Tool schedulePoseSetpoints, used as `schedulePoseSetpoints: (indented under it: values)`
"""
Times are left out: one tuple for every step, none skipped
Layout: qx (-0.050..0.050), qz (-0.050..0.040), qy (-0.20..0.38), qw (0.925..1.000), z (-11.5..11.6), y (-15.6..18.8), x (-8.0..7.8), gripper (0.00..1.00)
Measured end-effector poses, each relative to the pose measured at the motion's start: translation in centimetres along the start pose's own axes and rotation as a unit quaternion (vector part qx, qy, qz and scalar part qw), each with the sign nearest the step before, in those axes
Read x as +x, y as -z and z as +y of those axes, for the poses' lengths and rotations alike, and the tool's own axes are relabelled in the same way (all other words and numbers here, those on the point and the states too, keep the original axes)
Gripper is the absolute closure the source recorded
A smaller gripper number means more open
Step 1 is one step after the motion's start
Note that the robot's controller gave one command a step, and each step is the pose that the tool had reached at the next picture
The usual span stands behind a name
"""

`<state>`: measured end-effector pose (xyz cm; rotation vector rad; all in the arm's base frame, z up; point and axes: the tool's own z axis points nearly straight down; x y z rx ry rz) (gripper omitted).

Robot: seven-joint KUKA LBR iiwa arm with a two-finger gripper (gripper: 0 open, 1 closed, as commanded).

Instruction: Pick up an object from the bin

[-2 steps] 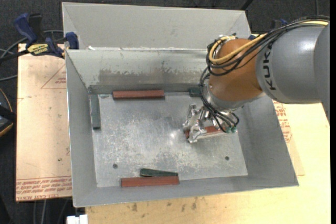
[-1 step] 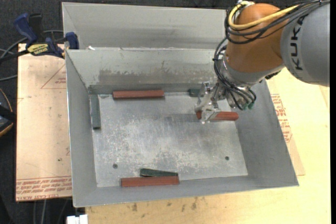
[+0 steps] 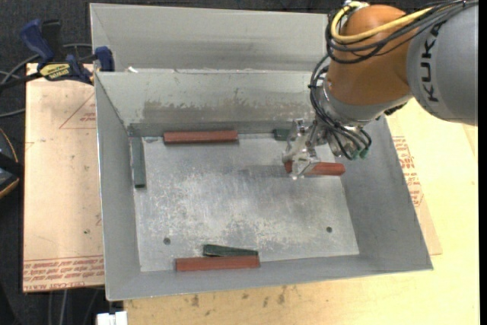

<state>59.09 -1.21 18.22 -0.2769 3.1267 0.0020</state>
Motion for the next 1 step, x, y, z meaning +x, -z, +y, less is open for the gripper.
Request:
schedulePoseSetpoints:
  values:
    - [0.0,0.0007,0.001,1.0,0.15,2.14,0.0,1.0]
